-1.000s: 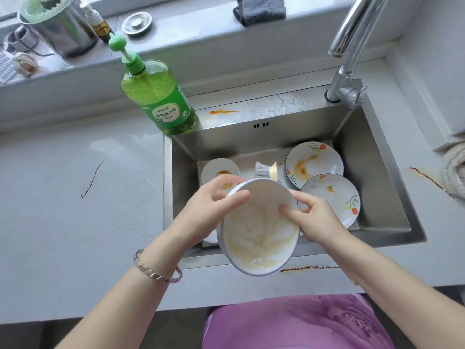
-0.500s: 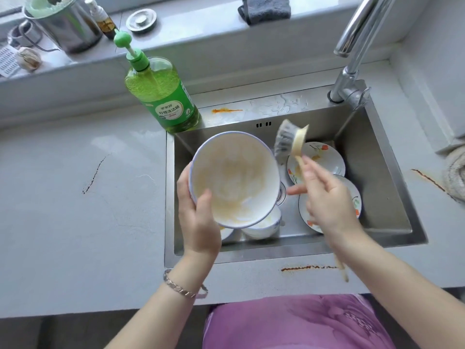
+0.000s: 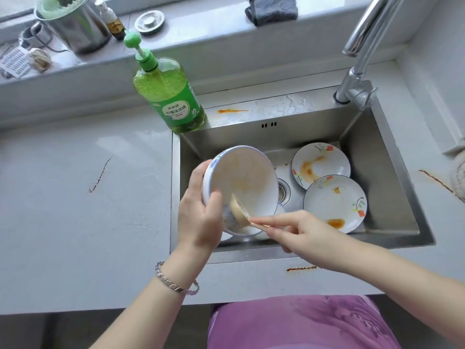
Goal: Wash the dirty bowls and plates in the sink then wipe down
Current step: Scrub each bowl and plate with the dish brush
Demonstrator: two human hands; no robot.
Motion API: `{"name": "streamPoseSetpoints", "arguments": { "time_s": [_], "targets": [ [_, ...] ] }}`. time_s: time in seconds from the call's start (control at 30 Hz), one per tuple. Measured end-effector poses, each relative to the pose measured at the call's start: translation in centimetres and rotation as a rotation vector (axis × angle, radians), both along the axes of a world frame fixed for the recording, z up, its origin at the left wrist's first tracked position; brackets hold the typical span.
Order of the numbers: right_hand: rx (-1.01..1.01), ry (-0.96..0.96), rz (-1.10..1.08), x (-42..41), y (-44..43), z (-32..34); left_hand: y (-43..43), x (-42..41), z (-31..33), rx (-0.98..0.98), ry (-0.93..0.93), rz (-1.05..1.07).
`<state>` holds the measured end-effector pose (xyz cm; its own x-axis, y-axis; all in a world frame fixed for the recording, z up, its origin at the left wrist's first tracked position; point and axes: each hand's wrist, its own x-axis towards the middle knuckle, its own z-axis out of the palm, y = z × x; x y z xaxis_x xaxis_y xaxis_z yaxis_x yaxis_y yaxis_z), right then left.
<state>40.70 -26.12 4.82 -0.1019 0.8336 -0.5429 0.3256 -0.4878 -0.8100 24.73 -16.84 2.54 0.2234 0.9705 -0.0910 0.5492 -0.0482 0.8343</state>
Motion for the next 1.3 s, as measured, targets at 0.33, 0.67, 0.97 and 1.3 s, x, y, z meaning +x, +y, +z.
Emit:
{"name": "streamPoseSetpoints", "arguments": {
  "time_s": [0.33,0.67,0.97,1.3],
  "targets": [
    [-0.049,-0.107,0.138,-0.2,-0.2,-0.8,-0.6,-0.4,0.1,0.005,0.155,-0.132],
    [-0.032,-0.099,0.067,-0.4,0.0,-1.2,-0.1,-0.1,0.2,-0.038,0.153,-0.092],
    [0.257,-0.808,0.348,1.5,-0.6,-3.1,0.3,-0.7,0.3,-0.221,0.259,-0.161],
    [0.422,-1.043,0.299,2.1,-2.1,-4.1,0.4,-0.1,1.2,-0.233,0.257,-0.123]
  ]
}}
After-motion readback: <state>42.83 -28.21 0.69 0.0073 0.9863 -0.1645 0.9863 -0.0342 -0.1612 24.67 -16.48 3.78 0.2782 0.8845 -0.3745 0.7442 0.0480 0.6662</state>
